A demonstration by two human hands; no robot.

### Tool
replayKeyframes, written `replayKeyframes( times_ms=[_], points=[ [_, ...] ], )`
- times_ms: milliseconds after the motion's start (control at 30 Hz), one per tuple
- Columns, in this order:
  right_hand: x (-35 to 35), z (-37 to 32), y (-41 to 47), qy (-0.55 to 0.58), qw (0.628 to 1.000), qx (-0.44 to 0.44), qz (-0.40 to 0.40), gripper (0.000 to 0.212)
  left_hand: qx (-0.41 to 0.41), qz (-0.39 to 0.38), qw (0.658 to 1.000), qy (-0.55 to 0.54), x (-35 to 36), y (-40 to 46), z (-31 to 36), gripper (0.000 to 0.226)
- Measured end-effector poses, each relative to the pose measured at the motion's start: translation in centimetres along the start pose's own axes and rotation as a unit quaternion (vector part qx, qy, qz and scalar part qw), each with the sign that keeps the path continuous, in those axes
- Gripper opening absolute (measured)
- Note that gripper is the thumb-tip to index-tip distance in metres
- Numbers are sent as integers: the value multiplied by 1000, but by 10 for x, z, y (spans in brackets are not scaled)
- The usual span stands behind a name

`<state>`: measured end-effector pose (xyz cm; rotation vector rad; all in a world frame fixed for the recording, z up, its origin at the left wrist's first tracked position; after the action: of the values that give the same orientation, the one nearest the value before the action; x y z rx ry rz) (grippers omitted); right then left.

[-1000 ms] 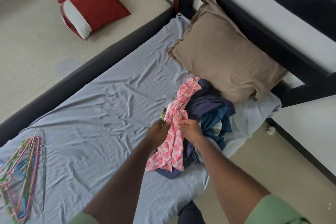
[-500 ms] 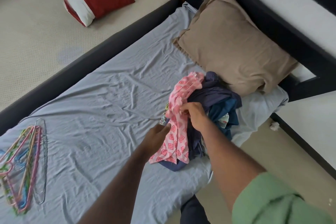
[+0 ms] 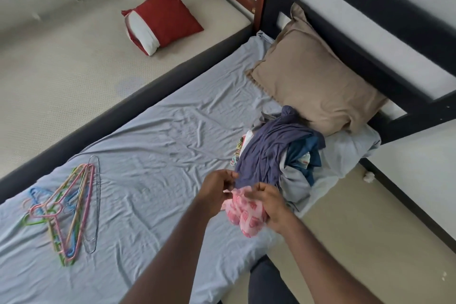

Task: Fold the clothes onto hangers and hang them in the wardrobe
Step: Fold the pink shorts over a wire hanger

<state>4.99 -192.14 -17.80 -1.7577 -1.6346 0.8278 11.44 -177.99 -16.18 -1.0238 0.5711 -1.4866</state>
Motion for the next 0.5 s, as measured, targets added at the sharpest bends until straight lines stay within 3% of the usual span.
replayKeyframes(
  times_ms=[133,233,300,333,400,500],
  points=[
    [22,-22,-24,7,998,-58,-17,27,-4,38,988,146,-28,-33,-11,15],
    [42,-40,-48,127,984,-86,-88,29,-74,25,982,173,-55,-47,-38,49],
    [52,-50,-69,184,968,-102,-136,28,-116,21,984,132,-70,-50,-57,80],
    [57,-54,-80,202,959,-113,-165,27,-130,12,987,93,-70,-55,-62,84],
    [70,-59,-105,219,937,-137,-233,28,-113,-17,993,6,-65,-58,-63,75],
    [79,-52,-134,179,926,-141,-300,27,-12,-23,992,-122,-56,-58,-39,49]
  ],
)
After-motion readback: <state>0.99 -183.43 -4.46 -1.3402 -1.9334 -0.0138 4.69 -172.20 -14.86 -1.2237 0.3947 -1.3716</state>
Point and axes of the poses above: each hand's wrist, its own y-axis towards the middle knuckle, its own x-axis out of the palm, z = x × y, the point moved 9 cm from there along y, towards the middle knuckle, and after that the axes turned 13 degrees about -y, right-handed, at the moved point
